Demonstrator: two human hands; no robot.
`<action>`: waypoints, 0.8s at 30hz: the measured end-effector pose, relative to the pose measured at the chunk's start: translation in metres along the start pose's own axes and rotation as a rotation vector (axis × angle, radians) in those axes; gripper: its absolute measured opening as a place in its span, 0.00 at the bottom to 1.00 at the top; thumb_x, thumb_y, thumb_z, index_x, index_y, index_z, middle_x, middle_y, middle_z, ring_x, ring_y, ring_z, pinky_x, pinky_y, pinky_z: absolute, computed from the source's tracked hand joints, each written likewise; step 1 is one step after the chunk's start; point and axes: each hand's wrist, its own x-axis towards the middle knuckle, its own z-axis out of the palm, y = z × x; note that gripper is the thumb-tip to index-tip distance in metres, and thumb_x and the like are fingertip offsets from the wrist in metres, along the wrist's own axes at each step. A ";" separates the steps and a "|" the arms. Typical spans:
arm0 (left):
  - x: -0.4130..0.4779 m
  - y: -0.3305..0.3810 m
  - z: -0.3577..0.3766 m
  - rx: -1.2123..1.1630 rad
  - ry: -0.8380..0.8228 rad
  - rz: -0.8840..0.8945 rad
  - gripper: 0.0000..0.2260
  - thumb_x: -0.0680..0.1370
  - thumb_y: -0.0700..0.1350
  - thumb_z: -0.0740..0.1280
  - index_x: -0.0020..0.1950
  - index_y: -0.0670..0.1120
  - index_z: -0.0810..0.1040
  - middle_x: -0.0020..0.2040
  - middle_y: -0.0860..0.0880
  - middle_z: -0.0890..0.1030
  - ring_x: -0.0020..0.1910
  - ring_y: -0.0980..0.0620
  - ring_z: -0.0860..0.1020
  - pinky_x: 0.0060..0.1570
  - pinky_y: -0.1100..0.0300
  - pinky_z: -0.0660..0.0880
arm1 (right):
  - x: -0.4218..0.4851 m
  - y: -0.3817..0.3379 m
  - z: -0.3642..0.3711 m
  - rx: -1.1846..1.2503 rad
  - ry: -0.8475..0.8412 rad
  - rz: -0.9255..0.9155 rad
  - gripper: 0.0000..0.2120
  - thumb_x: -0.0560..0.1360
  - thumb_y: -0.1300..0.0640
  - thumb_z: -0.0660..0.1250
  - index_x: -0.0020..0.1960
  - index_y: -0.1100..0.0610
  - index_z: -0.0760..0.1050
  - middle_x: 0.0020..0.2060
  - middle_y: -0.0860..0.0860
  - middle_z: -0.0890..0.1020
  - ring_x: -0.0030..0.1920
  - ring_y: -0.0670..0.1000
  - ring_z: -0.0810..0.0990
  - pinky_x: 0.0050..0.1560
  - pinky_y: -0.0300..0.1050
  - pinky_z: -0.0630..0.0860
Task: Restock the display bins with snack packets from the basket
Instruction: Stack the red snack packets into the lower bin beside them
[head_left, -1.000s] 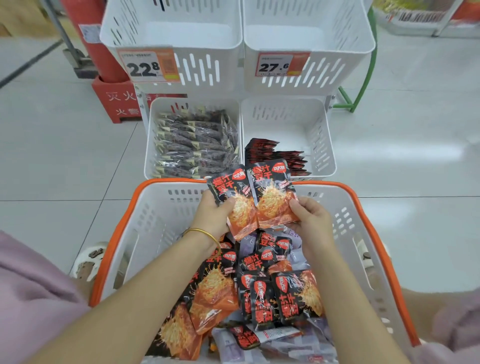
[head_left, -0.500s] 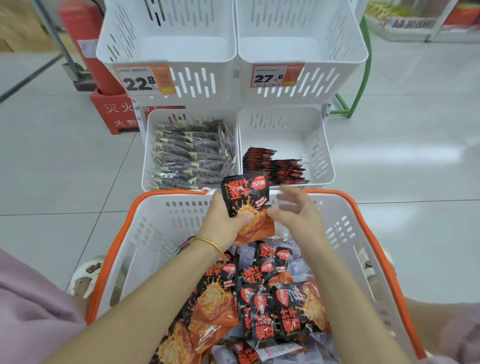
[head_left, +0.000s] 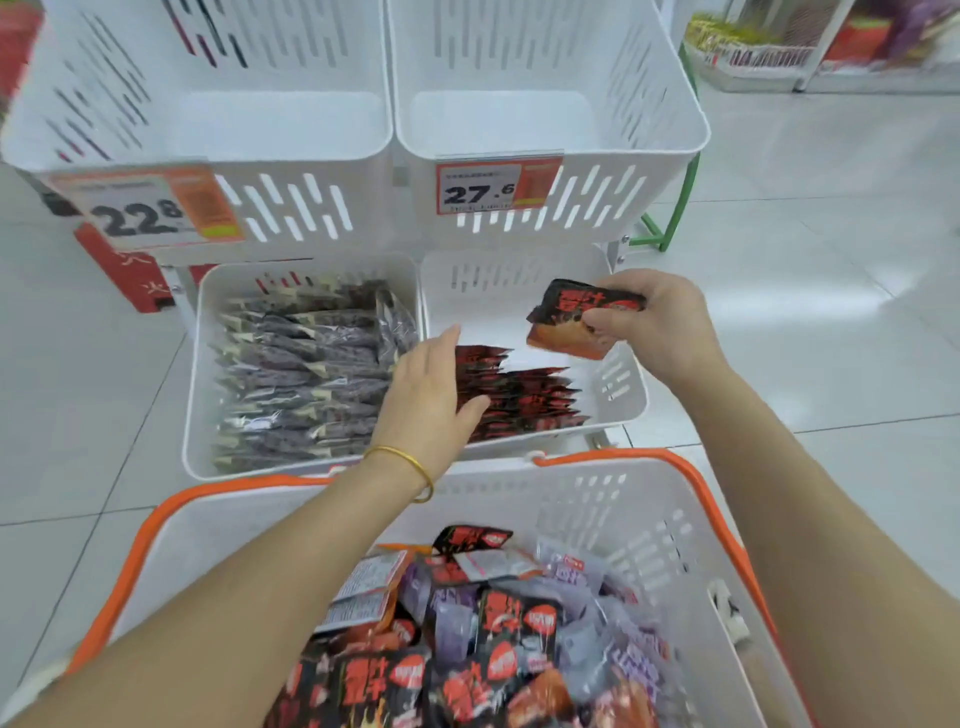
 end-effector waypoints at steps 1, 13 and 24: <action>0.005 -0.008 0.009 0.078 -0.015 0.027 0.29 0.78 0.49 0.64 0.75 0.42 0.57 0.70 0.43 0.65 0.70 0.45 0.61 0.69 0.57 0.55 | 0.011 0.009 0.005 -0.036 0.023 -0.019 0.14 0.69 0.68 0.71 0.49 0.52 0.79 0.36 0.45 0.80 0.32 0.37 0.78 0.43 0.34 0.74; 0.007 -0.034 0.060 0.354 -0.057 0.072 0.24 0.76 0.54 0.52 0.66 0.43 0.72 0.63 0.44 0.74 0.64 0.43 0.71 0.65 0.43 0.68 | 0.077 0.104 0.077 -0.199 -0.401 0.092 0.13 0.74 0.69 0.66 0.56 0.59 0.79 0.51 0.54 0.80 0.49 0.49 0.76 0.51 0.36 0.71; 0.008 -0.036 0.063 0.387 -0.034 0.080 0.23 0.75 0.53 0.52 0.65 0.44 0.72 0.61 0.45 0.75 0.62 0.44 0.73 0.63 0.45 0.69 | 0.073 0.108 0.076 -0.267 -0.524 0.224 0.21 0.78 0.61 0.53 0.68 0.50 0.71 0.71 0.50 0.67 0.71 0.51 0.64 0.71 0.45 0.58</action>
